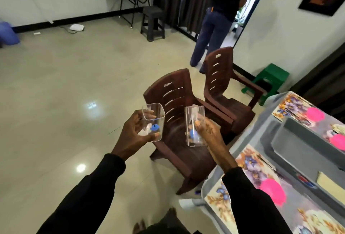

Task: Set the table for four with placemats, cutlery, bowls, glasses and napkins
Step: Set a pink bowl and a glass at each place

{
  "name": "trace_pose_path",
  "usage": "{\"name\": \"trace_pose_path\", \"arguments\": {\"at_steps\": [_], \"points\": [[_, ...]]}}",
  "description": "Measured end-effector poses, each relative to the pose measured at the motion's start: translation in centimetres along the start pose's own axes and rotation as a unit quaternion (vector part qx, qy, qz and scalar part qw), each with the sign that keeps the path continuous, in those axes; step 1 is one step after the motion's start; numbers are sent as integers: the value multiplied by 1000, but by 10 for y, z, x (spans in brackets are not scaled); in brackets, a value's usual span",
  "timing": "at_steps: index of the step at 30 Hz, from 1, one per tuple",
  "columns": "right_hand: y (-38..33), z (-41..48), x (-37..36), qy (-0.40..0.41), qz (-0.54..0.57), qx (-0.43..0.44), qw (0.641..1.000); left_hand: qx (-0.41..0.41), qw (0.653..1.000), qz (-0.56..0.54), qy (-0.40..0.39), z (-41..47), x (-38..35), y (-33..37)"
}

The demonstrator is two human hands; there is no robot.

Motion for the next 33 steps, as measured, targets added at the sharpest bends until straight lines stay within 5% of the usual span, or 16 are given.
{"name": "trace_pose_path", "arguments": {"at_steps": [5, 8, 15, 33], "points": [[19, 29, -30, -57, 39, -75, 995, 27, 1000, 12, 5, 37, 30, -16], [19, 53, -41, -57, -37, -45, 997, 26, 999, 22, -1, 69, 44, -23], [-9, 141, -56, 84, -207, 29, 974, 45, 999, 11, -9, 165, 90, -40], [-64, 367, -57, 230, -177, 47, 956, 86, 986, 28, -139, 438, 129, -73]]}}
Point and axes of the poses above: each hand's wrist, its own z-axis towards the middle knuckle, its own x-axis out of the back of the hand, y = z × x, the point moved 4 cm from there along z, towards the middle knuckle, and after that the axes turned 14 degrees about -z, right-handed, at the moved point
